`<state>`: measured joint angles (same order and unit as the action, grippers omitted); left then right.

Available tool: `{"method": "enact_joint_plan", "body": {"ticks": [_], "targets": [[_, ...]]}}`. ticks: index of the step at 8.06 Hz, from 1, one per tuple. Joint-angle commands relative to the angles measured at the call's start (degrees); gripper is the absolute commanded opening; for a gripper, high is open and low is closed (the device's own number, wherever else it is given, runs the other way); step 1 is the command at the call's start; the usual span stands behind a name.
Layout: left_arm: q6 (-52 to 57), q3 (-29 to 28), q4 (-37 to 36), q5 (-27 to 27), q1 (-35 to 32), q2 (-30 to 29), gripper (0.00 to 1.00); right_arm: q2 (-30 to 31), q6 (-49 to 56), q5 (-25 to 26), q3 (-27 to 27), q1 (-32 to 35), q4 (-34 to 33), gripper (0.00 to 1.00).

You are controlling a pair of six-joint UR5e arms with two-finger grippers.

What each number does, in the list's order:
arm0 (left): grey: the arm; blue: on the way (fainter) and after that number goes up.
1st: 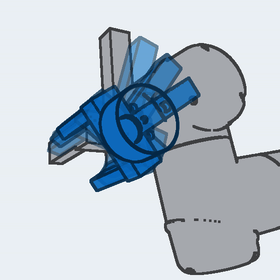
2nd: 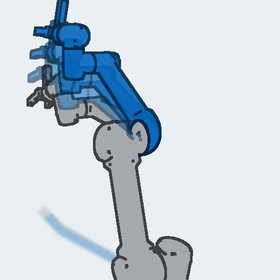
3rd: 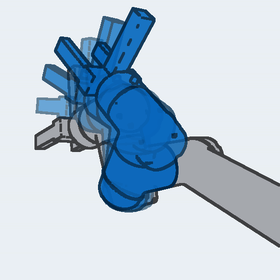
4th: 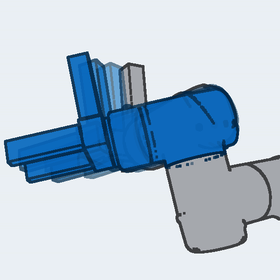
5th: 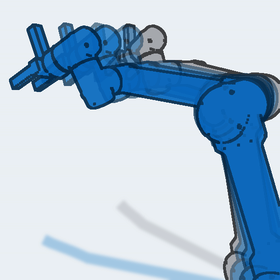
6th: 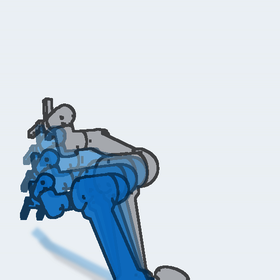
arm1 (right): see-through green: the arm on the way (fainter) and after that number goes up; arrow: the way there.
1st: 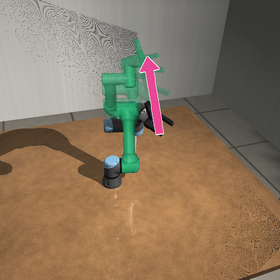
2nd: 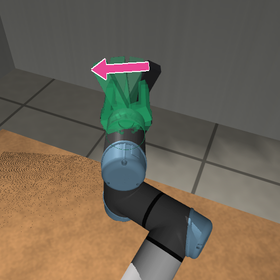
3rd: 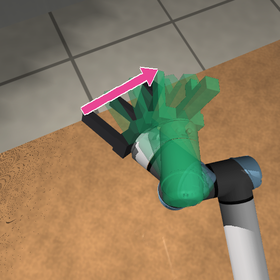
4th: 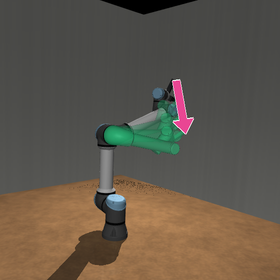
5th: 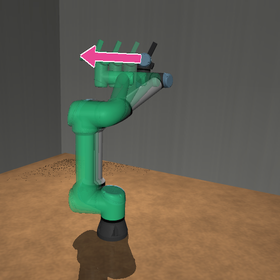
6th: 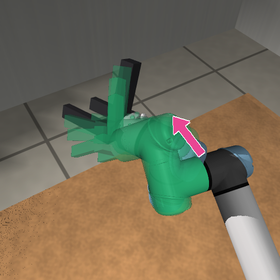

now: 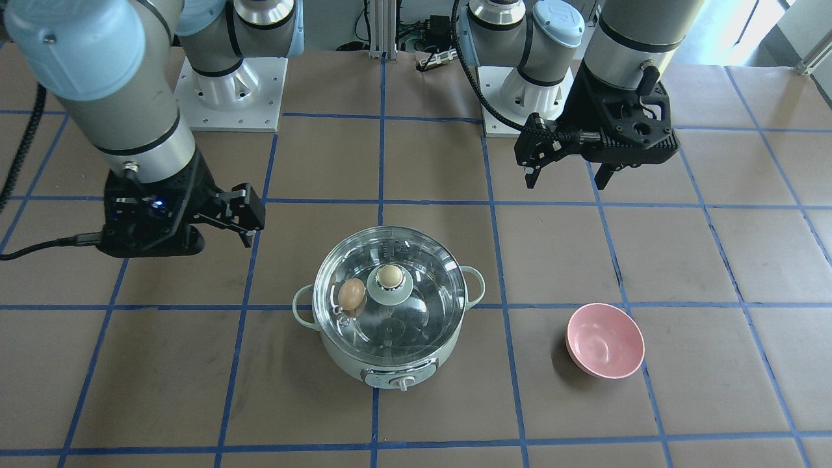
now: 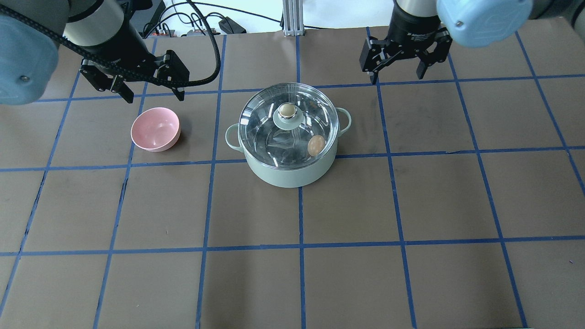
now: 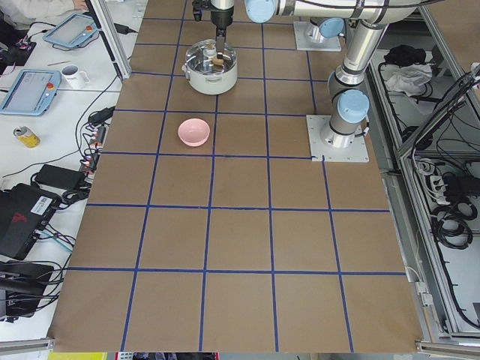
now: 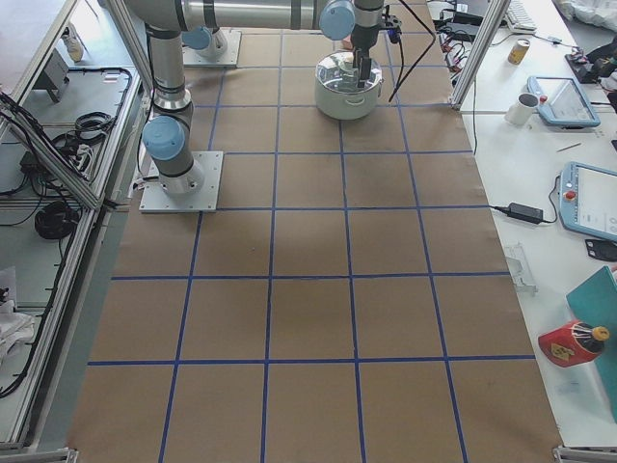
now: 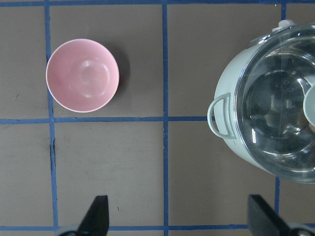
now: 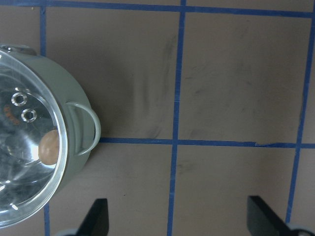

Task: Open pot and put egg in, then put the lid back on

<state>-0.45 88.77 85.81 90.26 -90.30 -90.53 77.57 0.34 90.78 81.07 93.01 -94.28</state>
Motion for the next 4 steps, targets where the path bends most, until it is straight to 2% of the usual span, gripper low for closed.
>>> {"method": "enact_joint_plan", "body": {"ticks": [1,2,4], "targets": [[0.1,-0.1,-0.3,0.1,0.3,0.0,1.00,2.1,0.2,0.9,0.6,-4.5,1.1,1.00],[0.1,-0.1,-0.4,0.2,0.3,0.1,1.00,3.3,-0.6,0.9,0.6,-4.5,3.3,1.00],[-0.3,-0.6,-0.6,0.3,0.6,0.1,1.00,4.5,-1.2,0.8,0.6,-4.5,3.4,1.00]]}}
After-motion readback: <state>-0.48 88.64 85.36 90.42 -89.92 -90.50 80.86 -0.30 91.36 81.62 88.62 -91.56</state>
